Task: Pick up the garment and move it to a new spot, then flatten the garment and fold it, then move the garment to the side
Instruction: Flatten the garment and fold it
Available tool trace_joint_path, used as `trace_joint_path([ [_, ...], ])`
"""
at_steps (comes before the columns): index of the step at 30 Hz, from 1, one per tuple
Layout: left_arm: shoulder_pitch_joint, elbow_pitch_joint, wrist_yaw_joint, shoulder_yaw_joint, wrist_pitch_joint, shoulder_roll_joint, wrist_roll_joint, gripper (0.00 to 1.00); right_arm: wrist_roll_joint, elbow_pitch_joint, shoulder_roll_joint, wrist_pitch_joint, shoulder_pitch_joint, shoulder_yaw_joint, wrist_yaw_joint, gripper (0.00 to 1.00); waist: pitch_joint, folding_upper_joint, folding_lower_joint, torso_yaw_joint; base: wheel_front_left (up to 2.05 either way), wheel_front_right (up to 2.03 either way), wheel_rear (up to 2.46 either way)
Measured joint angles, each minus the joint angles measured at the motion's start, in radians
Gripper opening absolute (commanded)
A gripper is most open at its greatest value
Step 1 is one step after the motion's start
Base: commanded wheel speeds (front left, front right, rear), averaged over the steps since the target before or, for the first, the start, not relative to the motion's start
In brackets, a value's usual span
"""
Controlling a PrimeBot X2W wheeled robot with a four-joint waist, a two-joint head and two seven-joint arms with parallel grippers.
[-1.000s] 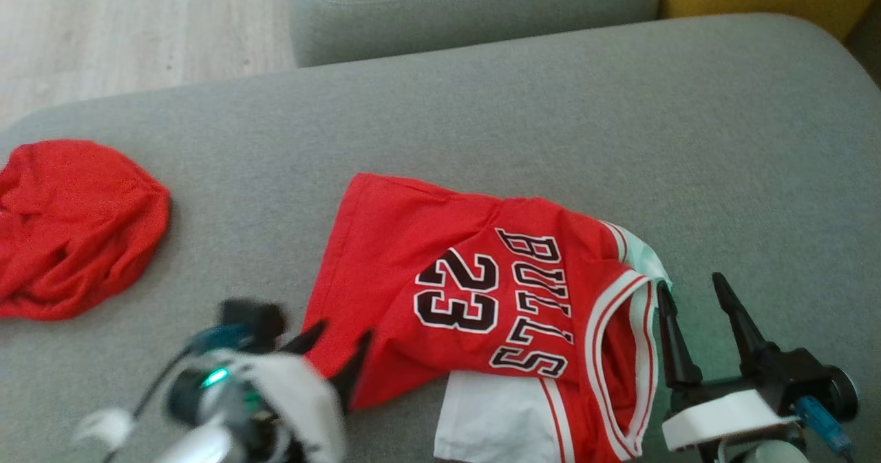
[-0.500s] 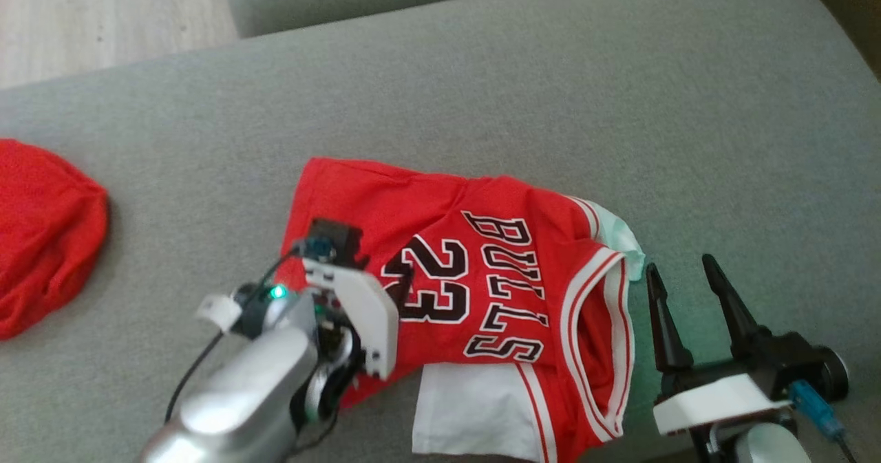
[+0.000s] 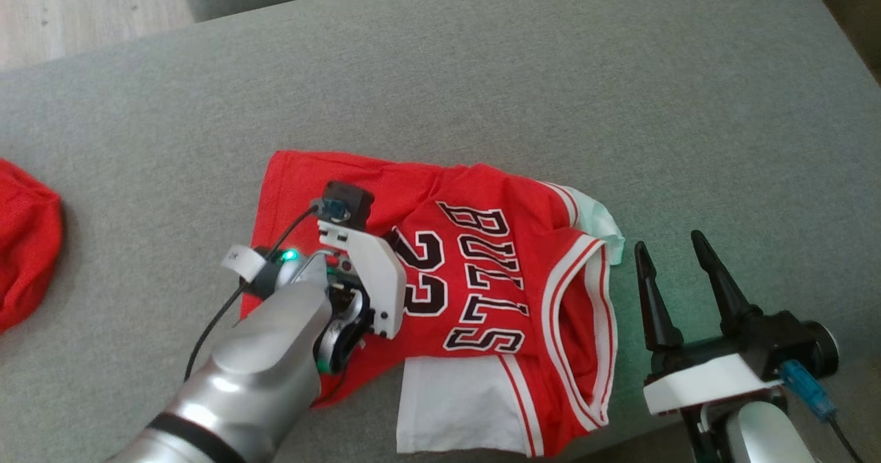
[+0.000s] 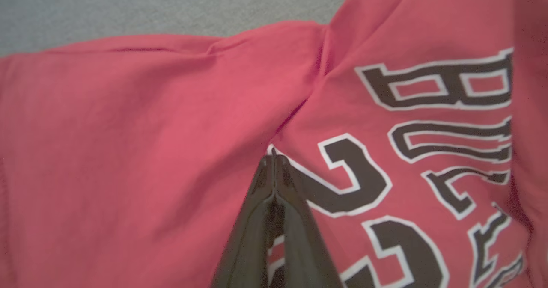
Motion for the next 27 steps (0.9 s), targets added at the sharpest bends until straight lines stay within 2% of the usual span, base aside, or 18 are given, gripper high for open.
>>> trace_joint_path([
  [5,-0.042,0.055,-0.017,0.025,-0.039,-0.021,-0.011,0.0,0.001,0.0,0.0,0.0,0.0,0.0,0.0,1.0,0.0,0.0,0.0,-0.014,0.0,0.0,0.0],
  [14,-0.184,0.175,0.053,0.124,-0.187,-0.013,-0.014,0.0,0.001,-0.002,0.0,0.0,-0.002,0.01,0.0,1.0,0.03,0.0,0.0,-0.042,0.0,0.0,0.0],
  [24,-0.263,0.337,0.089,0.184,-0.354,0.001,-0.008,0.0,0.001,-0.005,0.0,0.0,-0.042,0.024,0.0,1.0,0.072,0.0,0.0,-0.079,0.0,0.0,0.0],
  [27,-0.276,0.363,0.118,0.208,-0.39,0.003,-0.006,0.0,0.001,-0.005,0.0,0.0,-0.043,0.025,0.0,1.0,0.076,0.0,0.0,-0.08,0.0,0.0,0.0],
])
